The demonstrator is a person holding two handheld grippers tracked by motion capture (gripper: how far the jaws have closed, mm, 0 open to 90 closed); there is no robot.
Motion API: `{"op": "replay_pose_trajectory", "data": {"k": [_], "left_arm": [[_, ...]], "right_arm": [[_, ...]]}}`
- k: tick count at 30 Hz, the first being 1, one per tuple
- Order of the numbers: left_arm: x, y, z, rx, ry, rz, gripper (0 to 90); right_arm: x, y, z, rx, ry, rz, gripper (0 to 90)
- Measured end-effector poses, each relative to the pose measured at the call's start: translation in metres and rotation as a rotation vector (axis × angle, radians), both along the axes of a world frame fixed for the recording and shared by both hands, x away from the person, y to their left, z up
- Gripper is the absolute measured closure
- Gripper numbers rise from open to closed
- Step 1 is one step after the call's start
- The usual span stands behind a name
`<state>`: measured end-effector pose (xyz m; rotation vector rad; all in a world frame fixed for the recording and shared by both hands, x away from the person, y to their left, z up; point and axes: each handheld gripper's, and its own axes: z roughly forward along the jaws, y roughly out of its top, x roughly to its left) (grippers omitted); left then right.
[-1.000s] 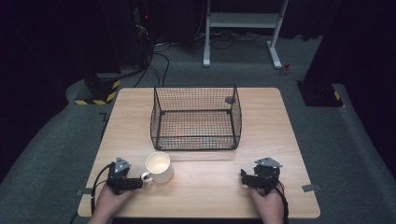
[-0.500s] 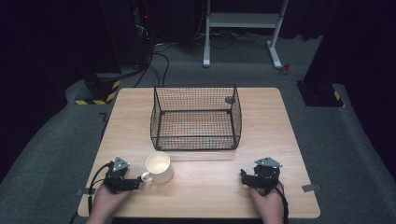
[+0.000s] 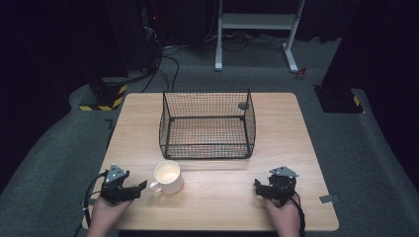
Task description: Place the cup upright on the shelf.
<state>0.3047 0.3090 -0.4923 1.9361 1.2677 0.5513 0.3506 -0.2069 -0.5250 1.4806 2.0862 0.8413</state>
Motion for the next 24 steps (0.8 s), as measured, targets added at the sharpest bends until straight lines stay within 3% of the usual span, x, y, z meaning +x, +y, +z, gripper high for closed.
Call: {"op": "replay_pose_trajectory", "data": {"k": [5, 16, 19, 24], "left_arm": [[-0.005, 0.000, 0.009, -0.019, -0.038, -0.020, 18.3], [-0.010, -0.002, 0.023, -0.071, -0.083, -0.039, 15.4], [-0.012, -0.006, 0.030, -0.080, -0.104, -0.074, 14.4], [-0.014, -0.014, 0.034, -0.090, -0.101, -0.112, 9.7]], "right_arm": [[0.000, 0.000, 0.000, 0.000, 0.000, 0.000, 8.8], [0.000, 0.000, 0.000, 0.000, 0.000, 0.001, 8.8], [0.000, 0.000, 0.000, 0.000, 0.000, 0.001, 8.8], [0.000, 0.000, 0.000, 0.000, 0.000, 0.001, 8.8]]}}
